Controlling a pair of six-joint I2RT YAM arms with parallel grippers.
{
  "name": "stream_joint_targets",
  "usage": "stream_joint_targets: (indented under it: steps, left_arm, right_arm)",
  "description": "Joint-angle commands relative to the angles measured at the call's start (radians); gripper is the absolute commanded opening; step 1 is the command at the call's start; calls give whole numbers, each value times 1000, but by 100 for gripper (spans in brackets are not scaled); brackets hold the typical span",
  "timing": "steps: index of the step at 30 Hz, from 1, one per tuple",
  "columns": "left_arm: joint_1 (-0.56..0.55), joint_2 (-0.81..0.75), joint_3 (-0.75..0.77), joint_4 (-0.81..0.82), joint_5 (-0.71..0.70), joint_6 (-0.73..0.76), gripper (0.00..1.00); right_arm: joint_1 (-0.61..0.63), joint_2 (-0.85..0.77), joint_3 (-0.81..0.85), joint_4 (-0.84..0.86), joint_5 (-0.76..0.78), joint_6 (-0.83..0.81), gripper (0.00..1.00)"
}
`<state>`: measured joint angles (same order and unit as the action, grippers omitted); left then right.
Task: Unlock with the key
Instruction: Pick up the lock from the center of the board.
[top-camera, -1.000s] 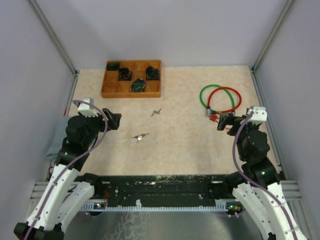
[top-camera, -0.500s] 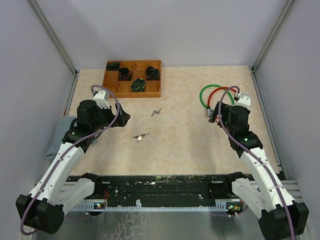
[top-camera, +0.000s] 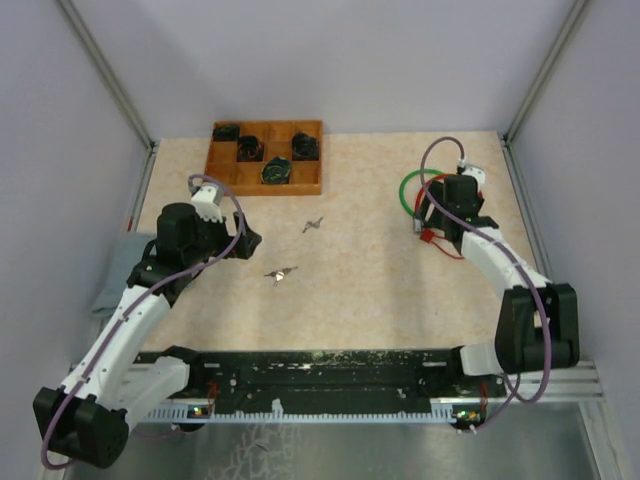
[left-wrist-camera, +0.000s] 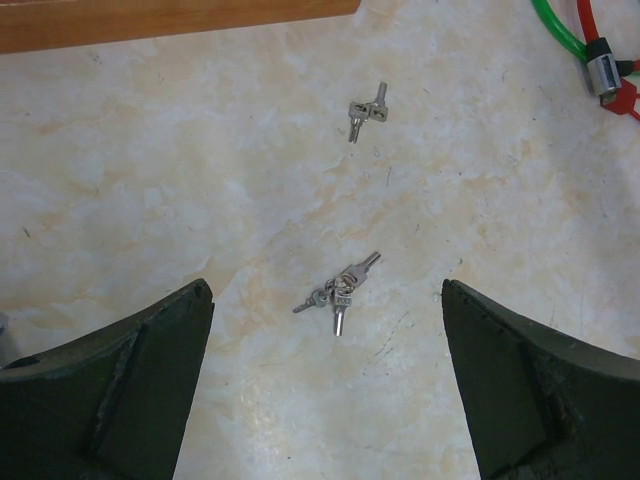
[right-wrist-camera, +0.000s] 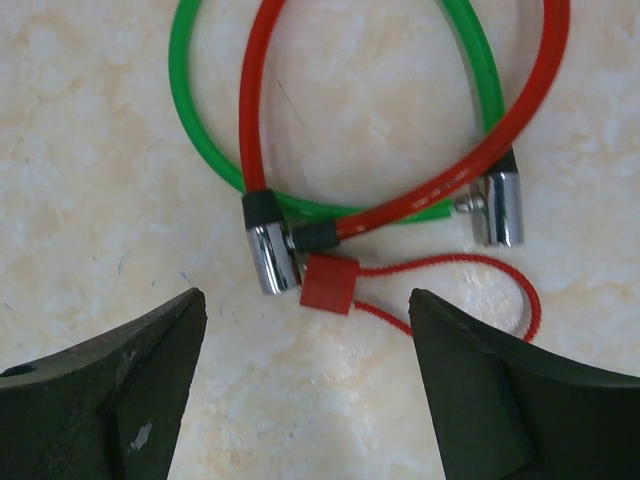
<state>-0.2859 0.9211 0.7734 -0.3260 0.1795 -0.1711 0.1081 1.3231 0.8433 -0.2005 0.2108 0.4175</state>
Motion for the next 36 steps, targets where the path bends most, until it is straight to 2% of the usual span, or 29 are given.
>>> stream_joint_targets:
  steps: [1,11,16,20,24,26,30,33,36]
  left_arm:
    - [1,-19,-8,16,-13,23,100]
    - [1,-6,-13,12,-33,30,100]
    - [1,9,-11,10,-25,29,100]
    - [1,9,-11,10,-27,30,100]
    - [0,10,-15,15,-7,45,99]
    - [1,8,-16,16,-2,45,99]
    - [0,3,-16,18,5,42,99]
    - [1,-4,-15,19,12,37,99]
    - [1,-12,-14,25,31,28,100]
  right_arm:
    - [-4,150,167,84,6,-50,80]
    - [-4,476,408,19,-19,-51,56]
    - [7,600,497,-26,-39,-68,53]
    - [21,660,529,-42,-25,-83,52]
    - [38,698,548,-67,11,-97,47]
    - [43,706,551,-72,24,-109,41]
    - [68,673,536,-78,78,-144,16]
    - [96,614,524,-80,125,-177,0]
    - [127,539,505,-85,167,-209,0]
